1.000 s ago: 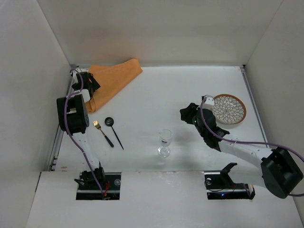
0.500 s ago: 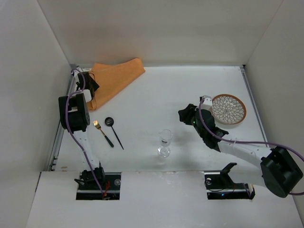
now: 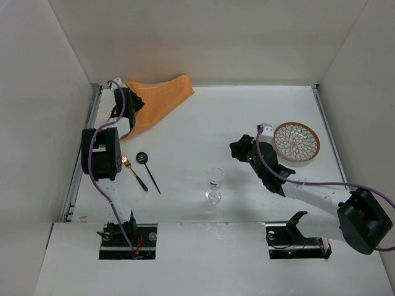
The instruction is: Set the dinner table for one person
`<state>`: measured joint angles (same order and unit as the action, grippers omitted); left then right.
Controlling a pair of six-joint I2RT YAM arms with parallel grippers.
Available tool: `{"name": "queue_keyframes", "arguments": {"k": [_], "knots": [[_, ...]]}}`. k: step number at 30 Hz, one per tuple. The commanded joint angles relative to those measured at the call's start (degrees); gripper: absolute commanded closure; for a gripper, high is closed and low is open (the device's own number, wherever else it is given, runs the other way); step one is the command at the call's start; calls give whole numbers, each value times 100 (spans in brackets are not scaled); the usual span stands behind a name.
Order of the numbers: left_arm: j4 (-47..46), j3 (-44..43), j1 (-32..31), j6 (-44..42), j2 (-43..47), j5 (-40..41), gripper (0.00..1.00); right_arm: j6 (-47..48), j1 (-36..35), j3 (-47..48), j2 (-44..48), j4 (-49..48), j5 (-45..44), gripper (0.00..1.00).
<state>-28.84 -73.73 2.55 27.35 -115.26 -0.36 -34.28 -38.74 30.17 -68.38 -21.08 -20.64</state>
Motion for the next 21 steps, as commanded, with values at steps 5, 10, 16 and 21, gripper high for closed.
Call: {"name": "queue_keyframes", "arguments": {"k": [5,10,16,21], "knots": [[-1440,307,-1593,-774,1190,-1053,95,44,-94,217,-97,-388,-212,50],[-1554,474,-2385,-1136,910,-1755,91,71,-94,208,-114,-397,-317,50],[-1502,992,-2869,-1399,918,-2161,83,45,-94,156,-26,-397,-423,48],[-1370,1168,-2887,-1567,997,-1951,71,9,-94,191,-114,-405,-423,43]]}}
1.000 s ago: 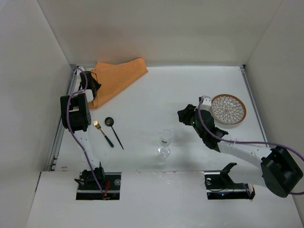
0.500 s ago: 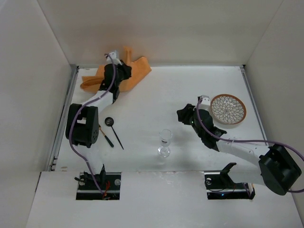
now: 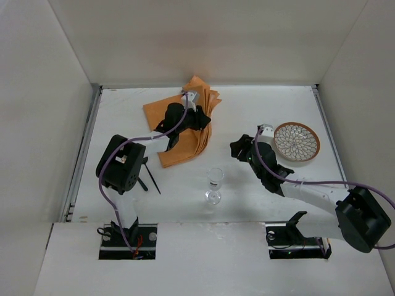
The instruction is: Set the dinner table for one person
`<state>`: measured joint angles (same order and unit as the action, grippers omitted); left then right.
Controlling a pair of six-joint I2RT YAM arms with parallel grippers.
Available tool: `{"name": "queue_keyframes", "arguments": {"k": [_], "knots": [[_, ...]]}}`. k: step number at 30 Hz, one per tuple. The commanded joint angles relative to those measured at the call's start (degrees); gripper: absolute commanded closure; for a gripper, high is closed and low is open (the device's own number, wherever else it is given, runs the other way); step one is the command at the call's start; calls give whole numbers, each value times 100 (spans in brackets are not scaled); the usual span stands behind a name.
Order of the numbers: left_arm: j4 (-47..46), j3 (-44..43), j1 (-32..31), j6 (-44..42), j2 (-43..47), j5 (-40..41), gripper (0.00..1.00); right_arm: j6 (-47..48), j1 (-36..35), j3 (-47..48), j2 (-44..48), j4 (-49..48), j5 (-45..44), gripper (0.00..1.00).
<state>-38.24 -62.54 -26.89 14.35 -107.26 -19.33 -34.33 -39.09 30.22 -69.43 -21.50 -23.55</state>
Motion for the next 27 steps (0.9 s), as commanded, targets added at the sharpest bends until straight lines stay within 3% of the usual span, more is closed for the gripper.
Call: {"name": "queue_keyframes", "arguments": {"k": [1,6,14,18,22,27], "knots": [[-421,75,75,-249,232,-10,66,14,-59,186,-18,-364,-132,43],[-588,-11,-30,111,145,-236,53,14,-59,177,35,-373,-211,37],[-535,-803,-277,726,-866,-755,65,93,362,72,245,-636,297,18],[-693,-663,-268,1086,-972,-1229,65,-196,924,186,211,-724,1158,12],[-947,-242,-259,1281,-674,-1652,62,-689,1294,440,-87,-716,1336,9],[-1738,540,-137,1824,-68,-1828,48,-680,1391,1537,-1395,-330,1335,8]]}}
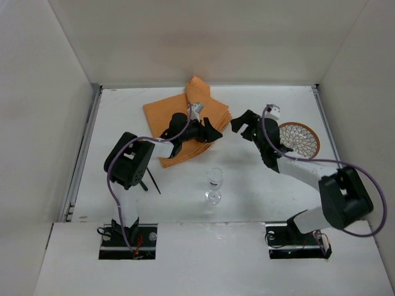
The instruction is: Set the dinner table for one person
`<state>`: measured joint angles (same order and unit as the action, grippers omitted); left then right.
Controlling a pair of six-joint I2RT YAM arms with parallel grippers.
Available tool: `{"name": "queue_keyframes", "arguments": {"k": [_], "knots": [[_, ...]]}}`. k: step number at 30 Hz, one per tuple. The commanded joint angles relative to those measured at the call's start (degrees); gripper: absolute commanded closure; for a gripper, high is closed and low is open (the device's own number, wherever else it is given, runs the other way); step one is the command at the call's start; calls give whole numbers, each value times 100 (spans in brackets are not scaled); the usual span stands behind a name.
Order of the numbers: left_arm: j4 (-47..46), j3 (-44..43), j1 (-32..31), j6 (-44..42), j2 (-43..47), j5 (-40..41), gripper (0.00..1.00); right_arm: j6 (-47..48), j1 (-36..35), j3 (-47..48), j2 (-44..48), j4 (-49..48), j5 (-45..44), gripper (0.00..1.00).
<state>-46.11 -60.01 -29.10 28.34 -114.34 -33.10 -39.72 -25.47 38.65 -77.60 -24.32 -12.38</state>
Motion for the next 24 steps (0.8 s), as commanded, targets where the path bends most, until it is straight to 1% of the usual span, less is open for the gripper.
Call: {"name": "queue_keyframes", "arguments": {"k": [1,3,5,7,9,11,13,17,20,22,23,24], "knots": [[-1101,418,154,610,755,-478,45,-193,47,957,-920,84,280,8],[-1426,726,286,865,1009,-399,42,-386,47,1424,-1623,243,429,9],[-1603,929,383,1041,1221,-215,40,-623,65,1732,-2169,208,578,9],[-1612,1122,462,1200,1423,136,40,-913,82,1856,-2548,-19,675,8],[-1542,1368,533,1288,1599,627,40,-1159,100,1970,-2829,-178,781,5],[-1288,1570,629,1280,1713,1181,39,-1423,126,2093,-3040,-170,860,4],[-911,1571,769,1262,1653,1682,39,-1634,152,2216,-3251,-205,887,3],[257,1229,1051,1368,1380,2693,41,-2126,249,2594,-3752,-213,1000,4],[830,1018,1122,1297,1205,3221,42,-2547,302,2787,-4086,-381,1159,6],[1033,965,1157,1288,1099,3450,43,-2864,319,2867,-4253,-442,1185,9],[1121,939,1174,1297,1055,3529,43,-2996,328,2919,-4333,-469,1185,13],[1200,921,1192,1306,1002,3608,43,-3128,328,2963,-4377,-504,1177,21]]}}
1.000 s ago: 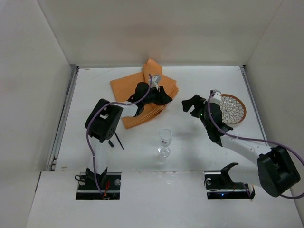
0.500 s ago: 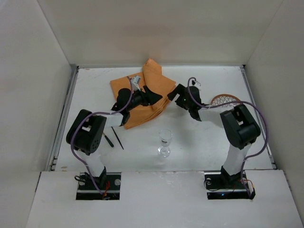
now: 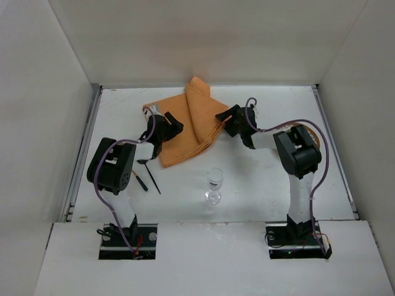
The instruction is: Set the dinner table for one person
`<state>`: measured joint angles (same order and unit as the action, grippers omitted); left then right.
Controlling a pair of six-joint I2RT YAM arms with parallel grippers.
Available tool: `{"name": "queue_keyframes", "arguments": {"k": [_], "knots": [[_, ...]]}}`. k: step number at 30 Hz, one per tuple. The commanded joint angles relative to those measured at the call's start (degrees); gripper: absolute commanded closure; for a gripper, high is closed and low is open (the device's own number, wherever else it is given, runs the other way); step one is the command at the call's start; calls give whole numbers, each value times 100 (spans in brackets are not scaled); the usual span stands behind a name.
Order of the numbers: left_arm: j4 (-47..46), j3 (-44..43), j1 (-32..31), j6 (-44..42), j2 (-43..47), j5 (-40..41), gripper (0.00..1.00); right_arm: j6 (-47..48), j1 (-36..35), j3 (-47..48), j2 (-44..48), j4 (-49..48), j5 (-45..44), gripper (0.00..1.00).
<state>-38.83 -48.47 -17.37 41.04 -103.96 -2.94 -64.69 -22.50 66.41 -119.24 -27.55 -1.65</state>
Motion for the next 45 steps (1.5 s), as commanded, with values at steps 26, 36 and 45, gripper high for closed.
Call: {"name": "queue_keyframes", "arguments": {"k": [26,36,45], "knots": [[1897,-1183,133,-149,-617,1322,44,-317,-1314,-3301,3345,548,-3614,57],[2072,-138,98,-315,666,1989,42,535,-1340,-3767,4523,1137,-3562,22],[2503,478,-438,-536,1413,2491,42,2793,-796,-1987,3577,1568,-1508,82]]}}
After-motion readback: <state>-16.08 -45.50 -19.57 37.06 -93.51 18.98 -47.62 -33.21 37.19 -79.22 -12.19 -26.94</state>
